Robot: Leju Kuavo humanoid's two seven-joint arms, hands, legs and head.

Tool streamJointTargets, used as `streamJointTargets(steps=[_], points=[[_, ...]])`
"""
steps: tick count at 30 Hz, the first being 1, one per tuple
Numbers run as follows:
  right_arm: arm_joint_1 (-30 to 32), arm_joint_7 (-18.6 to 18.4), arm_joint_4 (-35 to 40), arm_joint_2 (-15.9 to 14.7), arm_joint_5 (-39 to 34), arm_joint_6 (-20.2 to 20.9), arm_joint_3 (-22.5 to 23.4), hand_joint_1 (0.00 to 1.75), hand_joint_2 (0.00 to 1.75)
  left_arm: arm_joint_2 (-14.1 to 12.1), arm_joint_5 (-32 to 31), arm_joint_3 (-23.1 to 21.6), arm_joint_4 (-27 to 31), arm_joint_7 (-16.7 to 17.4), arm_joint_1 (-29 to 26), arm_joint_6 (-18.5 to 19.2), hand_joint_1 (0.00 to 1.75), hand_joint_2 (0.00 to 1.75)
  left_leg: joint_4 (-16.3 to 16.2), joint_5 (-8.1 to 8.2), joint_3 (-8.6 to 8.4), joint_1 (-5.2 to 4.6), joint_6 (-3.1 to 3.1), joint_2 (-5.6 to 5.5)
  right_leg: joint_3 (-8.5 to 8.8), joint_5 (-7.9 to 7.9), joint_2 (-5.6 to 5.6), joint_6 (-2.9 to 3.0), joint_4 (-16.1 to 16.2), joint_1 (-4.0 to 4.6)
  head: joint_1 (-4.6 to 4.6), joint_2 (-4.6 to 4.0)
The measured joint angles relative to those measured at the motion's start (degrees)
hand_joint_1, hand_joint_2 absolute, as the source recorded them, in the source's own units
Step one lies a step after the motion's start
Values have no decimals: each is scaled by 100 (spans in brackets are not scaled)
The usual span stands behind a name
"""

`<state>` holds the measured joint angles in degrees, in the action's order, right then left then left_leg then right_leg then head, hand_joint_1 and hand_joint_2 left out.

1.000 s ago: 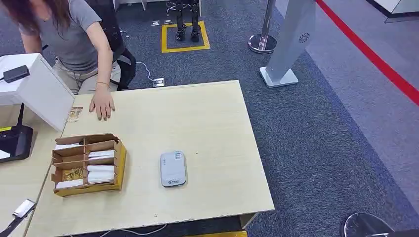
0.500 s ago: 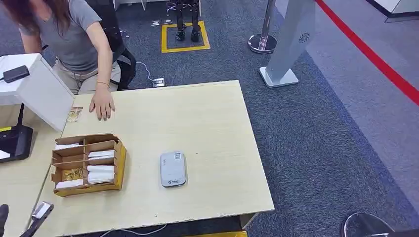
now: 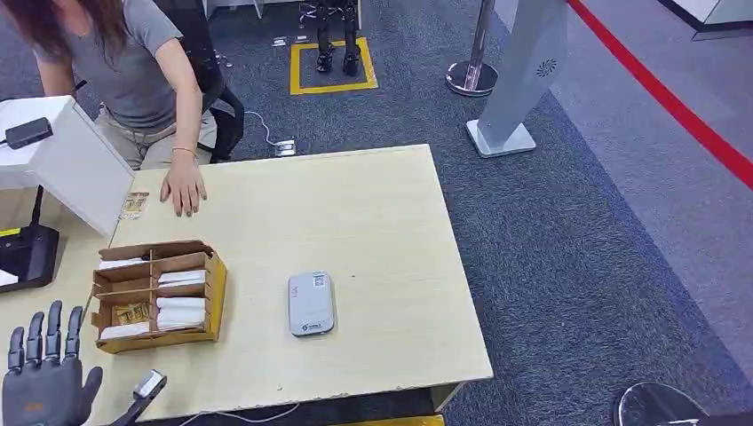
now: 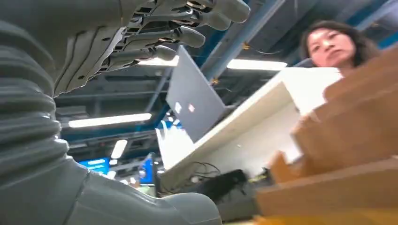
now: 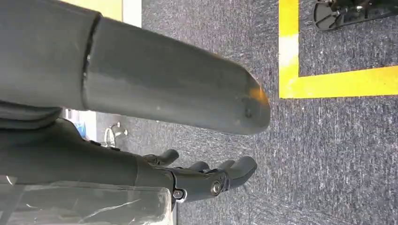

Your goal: Pass the card to the sensor for recognition and then transmit it.

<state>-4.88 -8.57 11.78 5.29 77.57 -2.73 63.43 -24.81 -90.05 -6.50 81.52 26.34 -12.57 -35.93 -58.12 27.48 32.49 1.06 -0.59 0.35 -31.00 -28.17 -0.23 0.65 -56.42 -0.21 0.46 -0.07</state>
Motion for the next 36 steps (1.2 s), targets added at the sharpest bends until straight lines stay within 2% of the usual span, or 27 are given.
streamJointTargets(steps=[11,36], points=[[1,11,0,-7,4,0,4,0,0,39,0,-516,-188,133,179,-4,0,175,0,0,0,1,0,0,0,0,0,0,0,1,2,0],[0,90,2,-52,61,13,4,0,0,28,-2,-826,-286,114,466,-11,0,175,0,-1,0,1,0,0,0,1,0,1,0,1,0,0]])
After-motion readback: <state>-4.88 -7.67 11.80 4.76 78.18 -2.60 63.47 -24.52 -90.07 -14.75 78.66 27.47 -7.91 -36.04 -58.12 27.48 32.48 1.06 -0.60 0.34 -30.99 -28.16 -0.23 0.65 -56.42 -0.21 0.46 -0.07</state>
